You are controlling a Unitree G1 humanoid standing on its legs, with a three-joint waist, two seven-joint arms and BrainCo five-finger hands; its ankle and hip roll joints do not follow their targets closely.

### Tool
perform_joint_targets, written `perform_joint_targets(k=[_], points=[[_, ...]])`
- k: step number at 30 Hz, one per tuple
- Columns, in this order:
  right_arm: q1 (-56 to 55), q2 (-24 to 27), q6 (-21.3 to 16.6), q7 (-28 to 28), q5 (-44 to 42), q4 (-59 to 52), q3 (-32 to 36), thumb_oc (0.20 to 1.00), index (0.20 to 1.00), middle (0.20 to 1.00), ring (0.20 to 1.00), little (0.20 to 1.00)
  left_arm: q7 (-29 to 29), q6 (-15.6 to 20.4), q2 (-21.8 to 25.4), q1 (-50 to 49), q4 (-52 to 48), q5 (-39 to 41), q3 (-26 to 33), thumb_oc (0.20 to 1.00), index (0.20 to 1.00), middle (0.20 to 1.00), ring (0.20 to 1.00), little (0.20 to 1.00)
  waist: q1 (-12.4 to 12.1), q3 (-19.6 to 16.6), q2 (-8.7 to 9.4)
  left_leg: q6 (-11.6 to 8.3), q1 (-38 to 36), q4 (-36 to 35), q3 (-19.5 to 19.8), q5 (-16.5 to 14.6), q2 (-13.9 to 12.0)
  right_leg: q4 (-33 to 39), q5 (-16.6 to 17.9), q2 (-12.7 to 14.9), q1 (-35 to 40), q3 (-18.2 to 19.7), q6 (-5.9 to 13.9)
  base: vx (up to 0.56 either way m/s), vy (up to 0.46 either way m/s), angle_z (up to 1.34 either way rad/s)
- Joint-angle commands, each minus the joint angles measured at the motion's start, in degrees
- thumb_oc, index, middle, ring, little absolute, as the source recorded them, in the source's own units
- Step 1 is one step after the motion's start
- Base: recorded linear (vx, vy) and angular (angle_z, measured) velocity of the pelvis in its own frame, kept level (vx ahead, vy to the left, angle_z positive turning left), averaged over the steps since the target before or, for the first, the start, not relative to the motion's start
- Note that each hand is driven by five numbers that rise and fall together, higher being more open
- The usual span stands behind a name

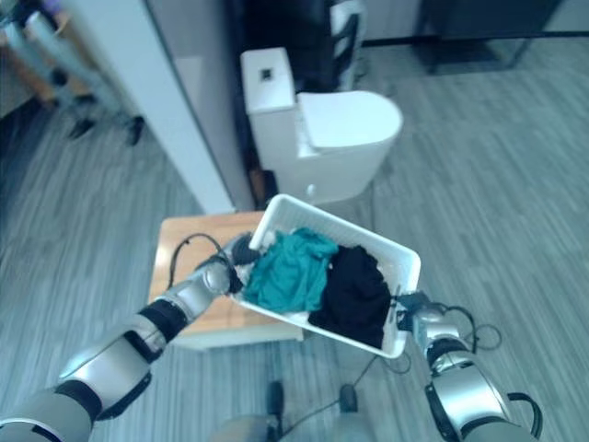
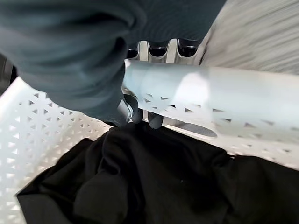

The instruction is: Grab the laundry basket,head to the washer,open it,put in the laundry and shut it.

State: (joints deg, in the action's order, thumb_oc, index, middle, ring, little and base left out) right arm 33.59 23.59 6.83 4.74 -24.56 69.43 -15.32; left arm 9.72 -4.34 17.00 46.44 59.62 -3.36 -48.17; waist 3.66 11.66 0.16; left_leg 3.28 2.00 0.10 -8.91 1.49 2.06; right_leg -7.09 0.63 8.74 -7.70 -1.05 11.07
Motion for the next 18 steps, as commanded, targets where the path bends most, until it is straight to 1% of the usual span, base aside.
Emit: perform_joint_targets(k=[1, 2, 4, 5, 6, 7, 9, 10, 11, 12, 14, 15, 16, 18], points=[[0.02, 5.61, -3.71, -0.83, -1.35, -2.27, 0.27, 0.2, 0.2, 0.2, 0.2, 0.2, -2.19, 4.6, -2.18, 4.16, -1.39, -4.61, 0.64, 0.2, 0.2, 0.2, 0.2, 0.2, 0.4, -2.75, 1.25, -0.52, 0.41, 3.45, -0.51, -7.79, -2.04, -0.73, 8.56, 7.21, -2.01, -3.58, 1.22, -0.09, 0.102, -1.34], [-0.86, 5.82, -4.01, -0.73, -1.53, -3.14, 0.63, 0.2, 0.2, 0.2, 0.2, 0.2, -2.64, 4.38, -2.47, 4.14, -1.12, -4.76, 0.59, 0.2, 0.2, 0.2, 0.2, 0.2, 0.46, -3.0, 0.87, -0.27, 0.15, 3.06, -1.63, -7.55, -2.31, -2.62, 6.12, 6.51, -2.11, -5.08, 0.4, -0.11, 0.133, -1.08], [-2.31, 6.03, -4.58, -0.74, -1.52, -5.07, 0.92, 0.2, 0.2, 0.2, 0.2, 0.2, -2.81, 4.29, -2.31, 3.94, -0.59, -4.82, 0.91, 0.2, 0.2, 0.2, 0.2, 0.2, 0.45, -3.33, 0.22, 0.31, -0.46, 2.42, -4.61, -6.81, -2.71, -7.45, 3.01, 5.96, -1.5, -9.05, -0.85, -0.08, 0.091, -0.73], [-2.39, 6.04, -4.56, -0.72, -1.51, -5.13, 0.95, 0.2, 0.2, 0.2, 0.2, 0.2, -2.8, 4.3, -2.35, 3.92, -0.57, -4.83, 0.89, 0.2, 0.2, 0.2, 0.2, 0.2, 0.32, -3.34, 0.26, 0.3, -0.55, 2.36, -4.72, -6.81, -2.67, -7.69, 2.86, 6.0, -1.62, -8.89, -0.84, -0.02, 0.089, -1.21], [-3.09, 5.59, -4.88, -0.98, -1.22, -6.03, 0.84, 0.2, 0.2, 0.2, 0.2, 0.2, -2.86, 4.15, -2.4, 3.59, 0.4, -4.56, 1.53, 0.2, 0.2, 0.2, 0.2, 0.2, 0.17, -3.94, -0.24, 0.33, -2.05, 1.27, -6.28, -7.82, -2.92, -10.2, -0.15, 6.03, -0.31, -11.31, -0.94, -0.01, 0.058, -1.16], [-3.07, 5.19, -5.3, -0.83, -1.43, -6.3, 0.74, 0.2, 0.2, 0.2, 0.2, 0.2, -2.59, 4.35, -2.4, 3.46, 1.19, -4.32, 1.7, 0.2, 0.2, 0.2, 0.2, 0.2, -0.31, -4.21, -0.26, 0.37, -2.19, 1.05, -8.37, -7.49, -3.0, -11.5, -0.47, 6.63, 0.62, -13.36, -1.15, -0.06, 0.049, -1.33], [-3.63, 5.13, -5.44, -0.9, -1.01, -8.06, 0.42, 0.2, 0.2, 0.2, 0.2, 0.2, -2.34, 4.22, -2.15, 3.41, 1.73, -3.88, 2.51, 0.2, 0.2, 0.2, 0.2, 0.2, -0.31, -4.81, -0.07, 0.67, -2.05, 0.45, -11.06, -7.06, -3.21, -12.3, -0.67, 6.85, 2.03, -15.15, -1.42, -0.12, -0.051, -1.49], [-4.11, 5.03, -5.43, -0.85, -0.73, -9.67, 0.16, 0.2, 0.2, 0.2, 0.2, 0.2, -2.23, 4.15, -2.5, 3.18, 2.69, -3.51, 3.01, 0.2, 0.2, 0.2, 0.2, 0.2, -0.41, -5.76, 0.48, 0.67, -2.26, -0.26, -13.48, -6.95, -3.26, -10.98, -1.09, 6.23, 3.96, -14.83, -1.41, -0.06, -0.075, -1.19], [-4.13, 5.03, -5.42, -0.84, -0.72, -9.69, 0.17, 0.2, 0.2, 0.2, 0.2, 0.2, -2.22, 4.16, -2.51, 3.17, 2.7, -3.51, 2.99, 0.2, 0.2, 0.2, 0.2, 0.2, -0.46, -5.75, 0.48, 0.66, -2.3, -0.28, -13.52, -6.95, -3.27, -10.96, -1.08, 6.22, 3.97, -14.79, -1.41, -0.06, -0.122, -0.79], [-4.0, 5.06, -5.54, -0.84, -0.63, -10.23, -0.01, 0.2, 0.2, 0.2, 0.2, 0.2, -2.06, 4.15, -2.78, 3.24, 3.53, -3.04, 3.21, 0.2, 0.2, 0.2, 0.2, 0.2, -0.49, -6.13, 0.92, 0.29, -1.8, 0.03, -14.75, -6.83, -3.45, -9.05, -1.41, 6.17, 5.51, -15.58, -1.31, -0.06, -0.126, -0.81], [-2.77, 4.87, -5.49, -0.98, -0.24, -10.13, -0.97, 0.2, 0.2, 0.2, 0.2, 0.2, -1.64, 4.48, -2.83, 3.56, 4.13, -2.18, 4.0, 0.2, 0.2, 0.2, 0.2, 0.2, -1.21, -6.83, 1.33, -0.94, -1.05, 0.4, -18.41, -6.18, -4.89, -2.57, -0.24, 6.36, 7.98, -17.53, -0.7, -0.13, -0.253, -1.06], [-2.32, 4.98, -5.15, -1.22, 0.53, -10.79, -1.91, 0.2, 0.2, 0.2, 0.2, 0.2, -1.53, 4.51, -3.41, 3.94, 4.99, -1.75, 4.47, 0.2, 0.2, 0.2, 0.2, 0.2, -0.91, -7.24, 1.78, -2.07, -0.65, 0.24, -20.24, -5.34, -6.7, 1.32, -0.03, 5.59, 7.85, -16.86, -0.89, -0.1, -0.243, -0.94], [-2.34, 5.0, -5.1, -1.21, 0.55, -10.86, -1.92, 0.2, 0.2, 0.2, 0.2, 0.2, -1.52, 4.55, -3.44, 3.96, 5.05, -1.75, 4.49, 0.2, 0.2, 0.2, 0.2, 0.2, -1.01, -7.24, 1.75, -2.16, -0.68, 0.24, -20.35, -5.28, -6.79, 1.49, 0.06, 5.47, 7.89, -16.77, -0.97, -0.05, -0.235, -0.82], [-1.97, 4.78, -5.01, -1.43, 0.73, -12.02, -2.82, 0.2, 0.2, 0.2, 0.2, 0.2, -1.01, 4.69, -4.49, 4.33, 7.8, -1.09, 5.65, 0.2, 0.2, 0.2, 0.2, 0.2, 0.01, -7.2, 2.26, -3.22, -0.91, 0.19, -21.67, -4.35, -8.28, 4.63, -0.22, 4.02, 8.8, -14.89, -1.11, -0.03, -0.203, -0.98]])
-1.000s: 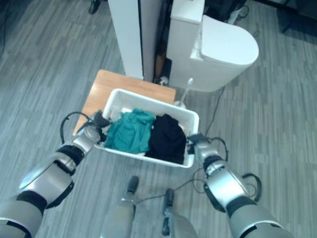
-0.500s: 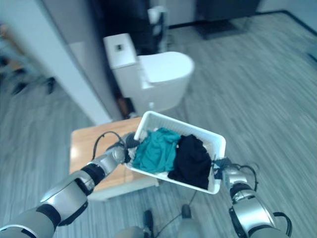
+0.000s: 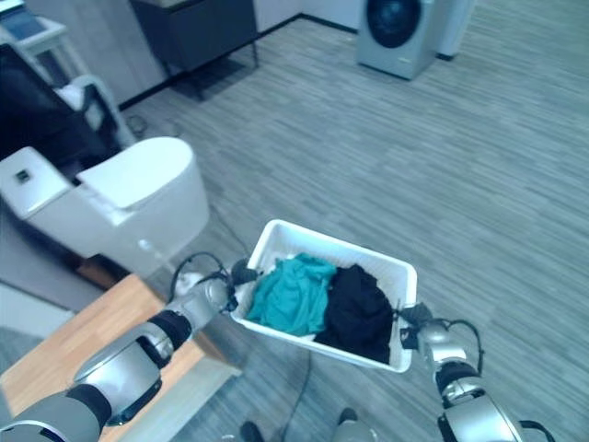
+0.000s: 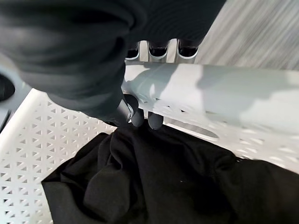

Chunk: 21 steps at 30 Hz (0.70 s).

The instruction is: Grab the laundry basket,head to the washer,open it,put in the laundry and shut it.

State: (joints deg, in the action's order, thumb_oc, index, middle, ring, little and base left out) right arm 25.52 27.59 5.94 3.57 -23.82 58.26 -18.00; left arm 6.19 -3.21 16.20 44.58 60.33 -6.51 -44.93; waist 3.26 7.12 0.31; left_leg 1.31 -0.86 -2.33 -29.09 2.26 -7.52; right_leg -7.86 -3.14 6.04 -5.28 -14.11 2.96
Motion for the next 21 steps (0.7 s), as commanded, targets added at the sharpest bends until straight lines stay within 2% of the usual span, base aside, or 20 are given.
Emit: perform_joint_targets(k=[1, 2, 4, 6, 7, 8, 9, 10, 12, 13, 16, 21], points=[[6.36, 0.72, -4.14, -0.53, 0.05, -1.4, -0.76, 0.2, 0.2, 0.2, 0.2, 0.2, 2.45, 3.47, -4.01, 6.33, 8.07, 2.35, 2.71, 0.2, 0.2, 0.2, 0.2, 0.2, 0.9, -2.76, 2.35, -1.71, 1.94, 2.62, -1.91, -4.52, 0.63, 6.3, 3.38, 6.01, 6.68, -1.01, 6.97, -0.08, -0.306, -1.12], [6.88, 0.72, -4.13, -0.93, 0.1, -2.34, -2.0, 0.2, 0.2, 0.2, 0.2, 0.2, 2.49, 3.44, -4.13, 6.6, 9.55, 2.92, 3.43, 0.2, 0.2, 0.2, 0.2, 0.2, 1.44, -2.49, 2.73, -2.69, 2.09, 2.73, -2.55, -3.21, -0.82, 7.0, 3.21, 4.65, 6.34, 0.32, 6.6, -0.06, -0.221, -0.79], [7.45, 0.73, -4.08, -1.27, 0.35, -2.71, -2.97, 0.2, 0.2, 0.2, 0.2, 0.2, 2.52, 3.55, -3.86, 6.84, 9.96, 3.25, 3.86, 0.2, 0.2, 0.2, 0.2, 0.2, 1.51, -2.33, 2.84, -3.38, 2.02, 2.21, -2.58, -2.22, -1.53, 7.42, 2.92, 3.8, 6.12, 0.99, 6.46, -0.06, -0.2, -0.78], [8.13, 0.79, -4.26, -1.62, 0.01, -2.83, -3.9, 0.2, 0.2, 0.2, 0.2, 0.2, 2.73, 3.82, -3.24, 7.83, 10.75, 3.6, 4.3, 0.2, 0.2, 0.2, 0.2, 0.2, 1.48, -1.81, 3.2, -4.66, 2.24, 1.53, -0.08, -0.58, -2.22, 7.78, 2.11, 2.48, 5.88, 2.47, 5.9, -0.07, -0.246, -0.65], [9.28, 1.04, -4.62, -1.64, -0.95, -2.75, -4.59, 0.2, 0.2, 0.2, 0.2, 0.2, 2.89, 4.05, -3.23, 8.95, 11.53, 4.58, 4.17, 0.2, 0.2, 0.2, 0.2, 0.2, 0.78, -0.68, 3.83, -5.86, 3.64, 1.71, 6.84, 0.33, -2.03, 7.63, 1.7, 1.56, 5.52, 3.38, 5.36, -0.16, -0.254, -0.55], [10.09, 1.05, -4.84, -1.62, -1.36, -2.6, -4.92, 0.2, 0.2, 0.2, 0.2, 0.2, 3.1, 4.29, -2.77, 9.52, 11.55, 4.91, 3.93, 0.2, 0.2, 0.2, 0.2, 0.2, 0.1, 0.19, 4.18, -5.5, 5.3, 3.26, 11.63, 0.52, -1.37, 7.31, 2.52, 1.14, 4.59, 4.01, 4.63, -0.14, -0.209, -0.56], [10.12, 1.05, -4.84, -1.63, -1.36, -2.58, -4.92, 0.2, 0.2, 0.2, 0.2, 0.2, 3.1, 4.3, -2.77, 9.54, 11.56, 4.91, 3.93, 0.2, 0.2, 0.2, 0.2, 0.2, 0.18, 0.18, 4.16, -5.49, 5.42, 3.39, 11.72, 0.46, -1.38, 7.3, 2.51, 1.14, 4.56, 3.94, 4.63, -0.11, -0.14, -0.42], [10.67, 0.89, -4.98, -1.87, -1.43, -2.59, -5.72, 0.2, 0.2, 0.2, 0.2, 0.2, 3.31, 4.42, -1.91, 9.79, 11.36, 5.21, 3.85, 0.2, 0.2, 0.2, 0.2, 0.2, -0.99, 0.89, 4.47, -5.19, 6.47, 4.59, 18.99, -0.89, 0.49, 6.69, 2.44, 0.47, 3.92, 5.71, 4.17, -0.01, -0.086, -0.36], [11.02, 0.95, -4.94, -1.9, -1.39, -1.88, -5.9, 0.2, 0.2, 0.2, 0.2, 0.2, 3.3, 4.56, -1.11, 9.45, 11.3, 5.6, 3.83, 0.2, 0.2, 0.2, 0.2, 0.2, -1.51, 1.44, 4.0, -4.49, 6.6, 4.63, 27.7, -1.82, 3.14, 5.51, 1.71, -1.57, 3.65, 9.14, 3.13, 0.03, -0.098, -0.65], [11.02, 0.95, -4.95, -1.9, -1.39, -1.87, -5.9, 0.2, 0.2, 0.2, 0.2, 0.2, 3.3, 4.56, -1.11, 9.45, 11.31, 5.6, 3.83, 0.2, 0.2, 0.2, 0.2, 0.2, -1.46, 1.42, 4.0, -4.49, 6.63, 4.64, 27.75, -1.82, 3.15, 5.51, 1.7, -1.57, 3.66, 9.09, 3.12, 0.04, -0.045, -0.63], [11.22, 0.14, -4.55, -1.89, -1.58, -0.49, -6.03, 0.2, 0.2, 0.2, 0.2, 0.2, 3.04, 4.49, -1.8, 8.47, 11.71, 5.87, 3.81, 0.2, 0.2, 0.2, 0.2, 0.2, -0.38, 0.16, 3.51, -4.26, 4.65, 3.16, 24.68, -0.95, 2.5, 6.02, 1.42, -2.17, 4.46, 10.0, 2.89, 0.07, 0.003, -0.21], [11.17, 0.04, -4.46, -1.98, -1.48, -1.94, -6.26, 0.2, 0.2, 0.2, 0.2, 0.2, 2.8, 4.4, -1.37, 8.16, 11.48, 6.09, 4.32, 0.2, 0.2, 0.2, 0.2, 0.2, 0.21, -0.08, 2.95, -4.22, 2.37, 2.28, 23.64, -1.11, 2.49, 5.86, 1.01, -2.81, 4.9, 11.27, 2.42, 0.05, -0.012, -0.19]])
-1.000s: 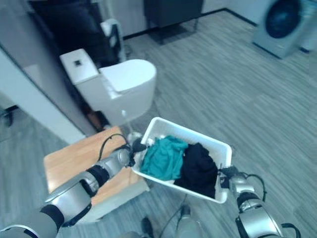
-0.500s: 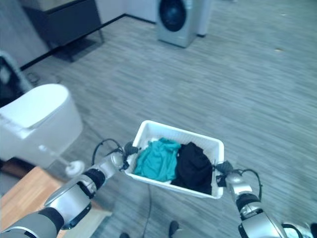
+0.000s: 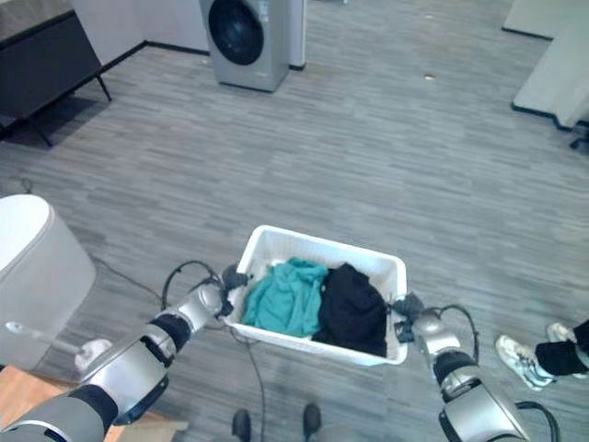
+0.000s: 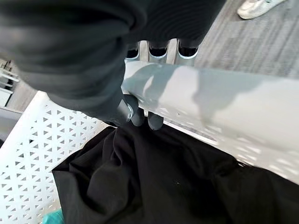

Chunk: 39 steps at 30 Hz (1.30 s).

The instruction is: Grab the laundry basket,head to the washer,open it,put in the laundry and shut it.

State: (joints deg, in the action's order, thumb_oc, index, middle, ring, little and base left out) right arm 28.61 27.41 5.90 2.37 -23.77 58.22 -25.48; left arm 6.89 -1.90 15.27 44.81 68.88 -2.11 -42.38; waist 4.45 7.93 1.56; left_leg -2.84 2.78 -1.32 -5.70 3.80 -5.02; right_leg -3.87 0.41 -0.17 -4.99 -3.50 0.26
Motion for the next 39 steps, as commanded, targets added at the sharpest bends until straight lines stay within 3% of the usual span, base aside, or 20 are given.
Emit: perform_joint_targets(k=[1, 7, 9, 10, 11, 14, 15, 16, 17, 18, 19, 21, 25, 27, 29, 30, 32, 35, 37, 39], points=[[8.0, 0.21, -4.54, -0.85, -1.54, -2.38, 1.17, 0.2, 0.2, 0.2, 0.2, 0.2, 2.0, 3.04, -0.33, 7.87, 3.13, 1.71, 1.88, 0.2, 0.2, 0.2, 0.2, 0.2, -0.85, -0.95, 1.59, -0.15, -1.83, 0.87, 0.05, -2.51, -0.15, 1.68, -2.75, 3.11, 4.65, 0.95, 4.98, 0.06, -0.046, -0.14], [6.42, 1.14, -5.05, -0.95, -1.83, -7.71, 1.16, 0.2, 0.2, 0.2, 0.2, 0.2, 1.96, 2.89, 0.56, 8.33, 4.12, 2.54, 2.92, 0.2, 0.2, 0.2, 0.2, 0.2, 0.71, -1.09, 2.11, -1.41, -2.34, 1.18, -1.27, -1.79, -2.83, 0.02, -4.17, 1.06, 4.0, 1.89, 3.76, 0.05, -0.141, -0.06], [4.71, 2.44, -5.57, -0.9, -2.32, -11.73, 1.42, 0.2, 0.2, 0.2, 0.2, 0.2, 1.87, 2.85, 1.18, 8.91, 4.04, 2.75, 3.19, 0.2, 0.2, 0.2, 0.2, 0.2, 1.2, -0.67, 3.31, -1.4, -1.09, 5.89, -1.43, -2.47, -4.92, -0.47, -4.63, -0.31, 4.54, 2.55, 2.77, 0.08, -0.302, -0.01], [3.93, 2.94, -5.56, -1.02, -2.62, -13.73, 1.81, 0.2, 0.2, 0.2, 0.2, 0.2, 1.71, 2.69, 1.78, 9.16, 3.71, 3.37, 3.67, 0.2, 0.2, 0.2, 0.2, 0.2, 0.6, 0.59, 4.31, -0.78, 2.24, 14.06, 0.19, -0.62, -6.0, -0.75, -4.49, -1.38, 5.86, 3.41, 1.84, 0.06, -0.262, -0.04], [3.93, 2.94, -5.55, -1.02, -2.62, -13.74, 1.83, 0.2, 0.2, 0.2, 0.2, 0.2, 1.71, 2.69, 1.79, 9.18, 3.71, 3.37, 3.65, 0.2, 0.2, 0.2, 0.2, 0.2, 0.68, 0.41, 4.29, -0.8, 2.53, 14.09, 0.29, -0.51, -6.01, -0.72, -4.4, -1.41, 5.64, 3.34, 1.81, 0.03, -0.272, -0.04], [3.45, 4.12, -5.98, -0.17, -3.46, -15.15, 2.36, 0.2, 0.2, 0.2, 0.2, 0.2, 1.89, 2.6, 1.82, 10.29, 3.48, 5.26, 4.2, 0.2, 0.2, 0.2, 0.2, 0.2, 0.4, 2.44, 5.1, 0.37, 10.37, 27.4, 0.32, 1.29, -5.84, -0.45, -4.43, -1.87, 7.28, 2.2, 0.58, 0.05, -0.218, 0.06], [4.83, 3.5, -5.9, 0.15, -3.39, -14.16, 1.4, 0.2, 0.2, 0.2, 0.2, 0.2, 2.17, 2.51, 2.37, 11.78, 4.51, 6.39, 4.63, 0.2, 0.2, 0.2, 0.2, 0.2, -0.39, 2.89, 5.17, 1.15, 13.44, 26.71, -0.19, -1.11, -2.05, -0.09, -4.87, -2.07, 7.99, 2.62, 0.63, 0.08, -0.026, 0.39], [4.86, 3.49, -5.91, 0.15, -3.4, -14.13, 1.39, 0.2, 0.2, 0.2, 0.2, 0.2, 2.16, 2.52, 2.38, 11.8, 4.52, 6.39, 4.64, 0.2, 0.2, 0.2, 0.2, 0.2, -0.34, 2.91, 5.15, 1.17, 13.49, 26.82, -0.14, -1.19, -2.05, -0.11, -4.91, -2.08, 8.01, 2.58, 0.65, 0.21, -0.033, 0.32], [7.17, 2.42, -6.04, 0.41, -3.58, -12.7, -0.05, 0.2, 0.2, 0.2, 0.2, 0.2, 2.16, 2.87, 3.37, 12.79, 4.71, 7.58, 4.63, 0.2, 0.2, 0.2, 0.2, 0.2, -1.79, 2.87, 4.51, 1.09, 15.5, 20.94, 2.16, -1.72, 2.35, 0.34, -5.52, -2.89, 8.83, 3.19, 1.23, 0.13, -0.003, -0.01], [7.25, 2.39, -6.07, 0.4, -3.6, -12.64, -0.09, 0.2, 0.2, 0.2, 0.2, 0.2, 2.15, 2.88, 3.4, 12.82, 4.72, 7.59, 4.65, 0.2, 0.2, 0.2, 0.2, 0.2, -1.66, 2.8, 4.59, 1.1, 15.45, 20.6, 2.19, -1.48, 2.48, 0.35, -5.51, -2.8, 8.75, 3.11, 1.24, 0.38, 0.026, -0.15], [10.55, -0.23, -6.21, 0.67, -3.78, -9.9, -2.32, 0.2, 0.2, 0.2, 0.2, 0.2, 2.67, 3.16, 4.11, 13.4, 5.0, 8.34, 4.6, 0.2, 0.2, 0.2, 0.2, 0.2, -3.5, 2.76, 3.5, 0.03, 16.34, 9.67, 3.17, 2.0, 3.39, 0.41, -7.69, -3.97, 11.29, 3.8, 1.48, 0.25, 0.028, -0.24], [12.8, -2.9, -6.29, 0.86, -4.47, -7.99, -3.84, 0.2, 0.2, 0.2, 0.2, 0.2, 2.65, 3.72, 5.31, 13.06, 4.81, 10.26, 5.13, 0.2, 0.2, 0.2, 0.2, 0.2, -5.4, 2.55, 3.23, -0.48, 17.54, 5.46, 3.43, 2.93, 3.59, -0.77, -9.55, -4.31, 13.26, 5.27, 1.7, 0.36, 0.046, -0.5], [14.22, -6.26, -6.25, 0.33, -4.32, -6.91, -5.81, 0.2, 0.2, 0.2, 0.2, 0.2, 2.64, 4.26, 6.84, 11.92, 4.27, 12.03, 6.09, 0.2, 0.2, 0.2, 0.2, 0.2, -7.88, 1.31, 2.58, -0.32, 17.18, 5.87, 4.3, 3.62, 3.62, -2.36, -11.53, -4.88, 15.88, 7.78, 1.8, 0.43, 0.081, -0.71], [13.8, -8.54, -5.78, -0.12, -4.33, -7.34, -6.22, 0.2, 0.2, 0.2, 0.2, 0.2, 2.95, 4.38, 7.84, 10.39, 2.71, 13.07, 5.96, 0.2, 0.2, 0.2, 0.2, 0.2, -9.22, -0.19, 3.33, 1.24, 14.67, 7.61, 3.14, 4.31, 5.0, -7.71, -9.27, -4.11, 15.93, 7.84, 2.86, 0.48, 0.097, -0.74], [12.72, -10.26, -5.7, -0.69, -4.12, -8.41, -6.29, 0.2, 0.2, 0.2, 0.2, 0.2, 3.0, 4.34, 8.64, 9.21, 1.89, 12.63, 6.02, 0.2, 0.2, 0.2, 0.2, 0.2, -9.79, -1.48, 4.37, 3.16, 11.23, 7.22, 1.97, 2.33, 6.78, -15.58, -2.25, -2.87, 14.18, 7.41, 7.34, 0.58, 0.129, -0.45], [12.87, -11.22, -5.57, -1.16, -3.73, -8.63, -6.65, 0.2, 0.2, 0.2, 0.2, 0.2, 3.21, 4.14, 8.66, 8.93, 1.78, 12.45, 5.7, 0.2, 0.2, 0.2, 0.2, 0.2, -9.33, -1.84, 4.23, 4.55, 8.24, 6.38, 1.23, 0.85, 7.3, -25.32, 4.36, -2.21, 10.51, 6.13, 11.15, 0.43, 0.098, -0.43], [13.23, -11.4, -5.57, -1.26, -3.42, -8.29, -6.75, 0.2, 0.2, 0.2, 0.2, 0.2, 3.47, 4.05, 8.76, 9.04, 1.77, 12.15, 5.46, 0.2, 0.2, 0.2, 0.2, 0.2, -8.87, -1.89, 3.69, 5.38, 6.93, 6.04, 1.25, 0.03, 7.4, -29.72, 7.34, -2.04, 8.38, 5.74, 12.49, 0.28, 0.076, -0.34], [14.07, -11.76, -5.5, -1.33, -2.96, -6.67, -6.7, 0.2, 0.2, 0.2, 0.2, 0.2, 3.62, 3.9, 9.19, 9.61, 2.82, 11.88, 5.21, 0.2, 0.2, 0.2, 0.2, 0.2, -7.82, -1.33, 1.55, 6.62, 3.04, 4.88, 1.94, -1.37, 7.04, -35.54, 5.44, -0.41, 2.49, 3.32, 11.37, 0.39, 0.141, 0.17], [15.2, -11.86, -5.49, -1.44, -2.98, -4.51, -6.83, 0.2, 0.2, 0.2, 0.2, 0.2, 3.19, 3.96, 9.3, 10.23, 4.11, 11.95, 5.37, 0.2, 0.2, 0.2, 0.2, 0.2, -6.73, -0.69, 0.08, 6.19, -0.44, 3.83, 3.62, -2.64, 7.08, -30.9, -1.31, 2.9, -1.87, 0.37, 8.12, 0.39, 0.071, 0.37], [15.31, -11.66, -5.3, -1.48, -3.03, -4.45, -6.94, 0.2, 0.2, 0.2, 0.2, 0.2, 3.1, 3.94, 9.35, 10.41, 4.13, 11.79, 5.18, 0.2, 0.2, 0.2, 0.2, 0.2, -6.3, -0.69, -0.39, 5.93, -0.94, 3.9, 4.38, -2.93, 6.94, -28.08, -2.77, 3.03, -2.79, 0.08, 7.47, 0.33, -0.066, 0.08]])
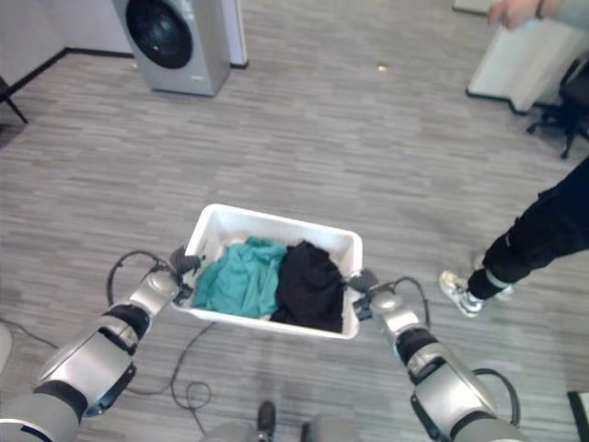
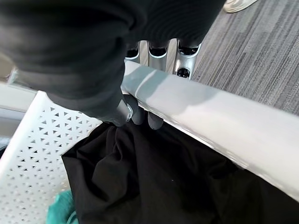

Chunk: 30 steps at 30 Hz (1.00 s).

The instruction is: Grab the laundry basket,head to the washer,open it,put in the laundry and shut it.

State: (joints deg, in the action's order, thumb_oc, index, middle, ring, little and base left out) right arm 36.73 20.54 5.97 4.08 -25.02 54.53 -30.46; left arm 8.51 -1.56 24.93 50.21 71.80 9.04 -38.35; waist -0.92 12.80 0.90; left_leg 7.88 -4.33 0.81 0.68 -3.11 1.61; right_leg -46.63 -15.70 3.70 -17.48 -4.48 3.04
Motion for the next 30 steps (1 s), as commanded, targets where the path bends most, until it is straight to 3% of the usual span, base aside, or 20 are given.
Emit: perform_joint_targets(k=[1, 2, 4, 7, 9, 11, 12, 13, 14, 15, 16, 17, 18, 20, 22, 23, 27, 30], points=[[8.22, -4.25, -5.11, -3.02, -2.26, 0.27, -2.15, 0.2, 0.2, 0.2, 0.2, 0.2, 1.54, 3.6, -0.33, 6.17, 2.77, -0.32, 1.63, 0.2, 0.2, 0.2, 0.2, 0.2, 0.74, -5.26, 0.06, -6.17, 4.14, 2.46, -0.14, 1.11, 0.71, 29.39, 13.81, 1.08, 5.67, 3.38, 4.29, 0.35, -0.132, 0.17], [8.21, -4.24, -5.1, -3.02, -2.26, 0.26, -2.16, 0.2, 0.2, 0.2, 0.2, 0.2, 1.54, 3.61, -0.34, 6.18, 2.8, -0.32, 1.64, 0.2, 0.2, 0.2, 0.2, 0.2, 0.9, -5.0, -0.08, -6.17, 3.86, 2.57, 0.05, 0.92, 0.61, 29.73, 13.84, 1.02, 6.23, 3.15, 4.3, 0.5, -0.206, 0.34], [7.2, -4.14, -5.12, -3.51, -2.83, -0.81, -1.36, 0.2, 0.2, 0.2, 0.2, 0.2, 1.93, 3.84, -0.14, 5.83, 3.39, -1.88, 3.16, 0.2, 0.2, 0.2, 0.2, 0.2, 2.27, -4.89, 0.6, -7.54, 0.88, 3.83, 1.64, -2.93, 1.16, 43.62, 18.95, 5.0, 4.15, 6.42, 6.07, 0.45, -0.209, 0.53], [6.12, -3.59, -5.14, -4.01, -2.66, -1.38, -0.97, 0.2, 0.2, 0.2, 0.2, 0.2, 2.27, 4.05, 0.0, 5.2, 3.27, -2.56, 3.22, 0.2, 0.2, 0.2, 0.2, 0.2, 2.97, -5.05, 1.21, -8.25, -1.16, 4.36, 2.41, -4.78, 1.04, 46.56, 20.75, 5.62, 4.82, 7.3, 6.94, 0.38, -0.207, 0.77], [5.47, -2.29, -5.02, -4.39, -2.48, -2.12, -0.45, 0.2, 0.2, 0.2, 0.2, 0.2, 2.49, 4.09, -0.77, 5.1, 3.14, -3.19, 2.95, 0.2, 0.2, 0.2, 0.2, 0.2, 3.75, -6.17, 2.8, -9.13, -3.02, 4.8, 3.36, -6.47, 0.9, 45.19, 21.8, 5.38, 6.56, 8.94, 7.15, 0.42, -0.283, 0.82], [5.36, -1.85, -5.09, -4.52, -2.07, -2.29, -0.77, 0.2, 0.2, 0.2, 0.2, 0.2, 2.32, 4.03, -1.54, 4.53, 4.03, -3.17, 3.11, 0.2, 0.2, 0.2, 0.2, 0.2, 4.5, -7.46, 2.82, -10.32, -5.22, 4.86, 3.69, -6.67, -1.53, 42.28, 21.94, 3.96, 6.6, 8.33, 6.97, 0.45, -0.34, 0.56], [5.3, -1.8, -5.01, -4.44, -2.24, -1.97, -1.03, 0.2, 0.2, 0.2, 0.2, 0.2, 2.18, 4.01, -1.62, 4.04, 4.34, -2.99, 3.29, 0.2, 0.2, 0.2, 0.2, 0.2, 4.97, -7.94, 2.51, -11.14, -6.11, 5.8, 4.24, -5.49, -3.24, 40.96, 21.24, 2.56, 6.97, 7.3, 6.43, 0.55, -0.496, 0.41], [5.52, -1.8, -4.9, -4.45, -2.13, -0.98, -1.41, 0.2, 0.2, 0.2, 0.2, 0.2, 1.76, 3.98, -1.35, 3.75, 4.31, -2.5, 3.19, 0.2, 0.2, 0.2, 0.2, 0.2, 4.68, -8.36, 2.39, -11.88, -4.63, 11.28, 4.98, -2.0, -4.91, 40.36, 20.18, 1.08, 9.04, 5.84, 5.23, 0.39, -0.378, 0.28], [5.53, -1.81, -4.91, -4.45, -2.14, -0.96, -1.42, 0.2, 0.2, 0.2, 0.2, 0.2, 1.76, 3.98, -1.34, 3.74, 4.3, -2.5, 3.2, 0.2, 0.2, 0.2, 0.2, 0.2, 4.76, -8.35, 2.35, -11.9, -4.56, 11.43, 5.07, -2.09, -4.95, 40.36, 20.17, 1.06, 9.08, 5.74, 5.21, 0.29, -0.341, 0.21], [5.7, -1.67, -4.95, -4.62, -2.1, -0.64, -1.57, 0.2, 0.2, 0.2, 0.2, 0.2, 1.41, 4.1, -0.91, 3.88, 3.98, -1.6, 3.22, 0.2, 0.2, 0.2, 0.2, 0.2, 4.3, -7.97, 2.64, -11.84, -1.71, 17.7, 5.82, 0.92, -4.76, 40.49, 20.08, 0.59, 10.46, 5.15, 4.49, 0.08, -0.12, 0.13], [5.7, -1.67, -4.95, -4.62, -2.1, -0.64, -1.57, 0.2, 0.2, 0.2, 0.2, 0.2, 1.41, 4.1, -0.91, 3.88, 3.98, -1.6, 3.22, 0.2, 0.2, 0.2, 0.2, 0.2, 4.32, -7.99, 2.63, -11.84, -1.67, 17.73, 5.84, 0.91, -4.76, 40.49, 20.08, 0.59, 10.45, 5.13, 4.49, 0.21, -0.436, 0.01], [6.57, -0.48, -4.96, -4.33, -2.8, -0.44, -1.72, 0.2, 0.2, 0.2, 0.2, 0.2, 1.01, 4.53, 0.56, 4.94, 2.91, 0.52, 3.54, 0.2, 0.2, 0.2, 0.2, 0.2, 2.97, -6.35, 3.9, -10.83, 5.29, 28.83, 4.33, 4.88, -5.35, 41.93, 19.55, -0.82, 13.65, 5.09, 1.98, 0.13, -0.316, -0.03], [6.59, -0.48, -4.97, -4.34, -2.8, -0.43, -1.72, 0.2, 0.2, 0.2, 0.2, 0.2, 1.01, 4.53, 0.57, 4.95, 2.91, 0.52, 3.54, 0.2, 0.2, 0.2, 0.2, 0.2, 2.95, -6.33, 3.87, -10.84, 5.32, 28.91, 4.33, 4.84, -5.38, 41.94, 19.57, -0.85, 13.65, 5.09, 1.97, 0.18, -0.401, 0.03], [7.79, -0.08, -4.78, -3.59, -3.58, 0.67, -2.06, 0.2, 0.2, 0.2, 0.2, 0.2, 1.0, 4.37, 0.2, 6.58, 3.32, 1.12, 2.83, 0.2, 0.2, 0.2, 0.2, 0.2, 2.47, -5.95, 4.42, -10.22, 7.01, 24.98, 1.11, 4.7, -7.53, 43.77, 18.49, -1.18, 15.57, 4.56, 1.12, 0.11, -0.143, 0.14], [8.24, -0.34, -4.82, -3.47, -3.98, 1.04, -2.28, 0.2, 0.2, 0.2, 0.2, 0.2, 1.02, 4.36, -0.34, 7.26, 3.62, 1.27, 2.5, 0.2, 0.2, 0.2, 0.2, 0.2, 2.46, -5.93, 4.59, -10.19, 7.81, 22.49, -0.07, 3.64, -7.72, 44.52, 18.09, -0.98, 16.06, 4.27, 1.24, 0.11, -0.081, 0.2], [8.7, -0.74, -4.96, -2.49, -4.56, 0.88, -2.34, 0.2, 0.2, 0.2, 0.2, 0.2, 1.43, 3.93, -1.71, 8.47, 3.29, 1.41, 1.71, 0.2, 0.2, 0.2, 0.2, 0.2, 2.19, -5.91, 4.29, -11.54, 11.13, 10.77, -3.54, 4.86, -9.5, 45.53, 16.35, -0.89, 17.52, 2.25, 1.46, 0.1, -0.048, 0.24], [9.04, -1.78, -5.57, -1.86, -4.57, 1.96, -2.59, 0.2, 0.2, 0.2, 0.2, 0.2, 1.51, 3.82, -2.24, 8.73, 3.75, 1.52, 0.83, 0.2, 0.2, 0.2, 0.2, 0.2, 1.2, -5.09, 3.12, -12.92, 12.33, 5.04, -0.41, 8.89, -9.01, 44.78, 14.95, -2.17, 18.76, 2.26, 1.52, 0.1, 0.007, 0.24], [6.48, -3.52, -5.98, -2.19, -4.42, 0.68, -2.59, 0.2, 0.2, 0.2, 0.2, 0.2, 1.33, 3.77, -3.88, 5.96, 2.93, 1.12, 1.33, 0.2, 0.2, 0.2, 0.2, 0.2, 0.83, -6.27, 1.32, -12.79, 8.64, 1.57, -1.09, 8.34, -8.57, 43.73, 13.5, -2.34, 20.32, 2.67, 1.54, 0.17, 0.122, -0.35]])
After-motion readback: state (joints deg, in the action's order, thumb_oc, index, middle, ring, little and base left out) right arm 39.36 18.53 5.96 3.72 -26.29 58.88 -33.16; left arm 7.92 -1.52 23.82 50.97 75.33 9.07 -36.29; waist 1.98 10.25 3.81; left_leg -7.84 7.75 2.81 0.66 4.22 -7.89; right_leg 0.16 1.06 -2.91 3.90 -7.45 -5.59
